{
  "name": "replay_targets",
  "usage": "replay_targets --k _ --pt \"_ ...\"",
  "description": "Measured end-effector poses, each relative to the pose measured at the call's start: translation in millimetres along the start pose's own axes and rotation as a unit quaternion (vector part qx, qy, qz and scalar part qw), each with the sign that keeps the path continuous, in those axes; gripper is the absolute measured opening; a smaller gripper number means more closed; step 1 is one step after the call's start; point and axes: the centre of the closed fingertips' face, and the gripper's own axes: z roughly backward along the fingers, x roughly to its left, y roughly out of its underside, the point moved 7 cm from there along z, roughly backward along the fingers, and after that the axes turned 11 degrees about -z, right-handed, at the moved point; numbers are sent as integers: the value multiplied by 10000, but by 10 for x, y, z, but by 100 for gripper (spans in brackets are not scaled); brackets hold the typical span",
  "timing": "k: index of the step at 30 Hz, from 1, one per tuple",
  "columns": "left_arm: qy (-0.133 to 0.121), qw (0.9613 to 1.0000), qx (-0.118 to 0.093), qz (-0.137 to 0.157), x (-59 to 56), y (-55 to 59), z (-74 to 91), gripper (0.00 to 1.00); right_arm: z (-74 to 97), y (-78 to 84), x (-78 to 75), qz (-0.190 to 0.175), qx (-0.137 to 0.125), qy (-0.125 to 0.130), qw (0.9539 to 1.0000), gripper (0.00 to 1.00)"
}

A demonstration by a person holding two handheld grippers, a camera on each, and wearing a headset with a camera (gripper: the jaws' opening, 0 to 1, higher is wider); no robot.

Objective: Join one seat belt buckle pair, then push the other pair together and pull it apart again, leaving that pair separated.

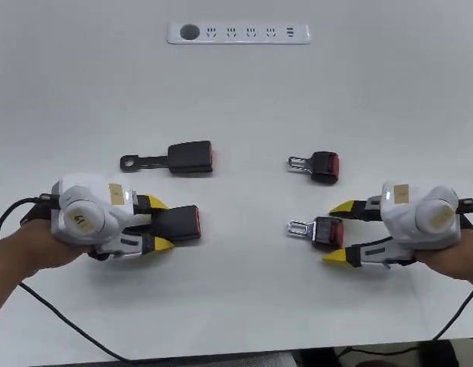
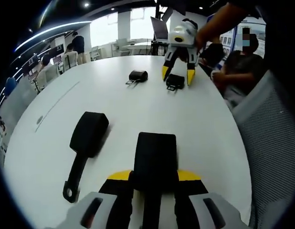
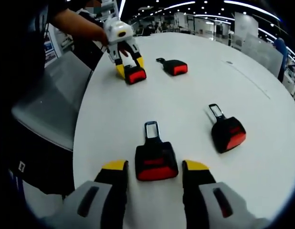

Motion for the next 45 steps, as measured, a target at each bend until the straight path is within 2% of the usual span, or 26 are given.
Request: replay_targets --k 4,9,20,32,45 --pt "146 9996 61 -250 5 -12 -6 34 -6 -3 -31 157 158 7 9998 38" --pt "318 9984 139 -444 20 -34 -14 34 -16 -25 -39 280 254 -32 9993 36" --pt "425 9970 231 -608 21 -48 -19 33 -27 -74 -34 588 462 -191 9970 34" --pt "489 9961 312 -658 27 -44 -21 33 -55 -99 -44 695 436 -260 9963 34" --pt "491 9960 355 -657 28 -42 -25 33 -151 -222 49 730 317 -320 9963 34"
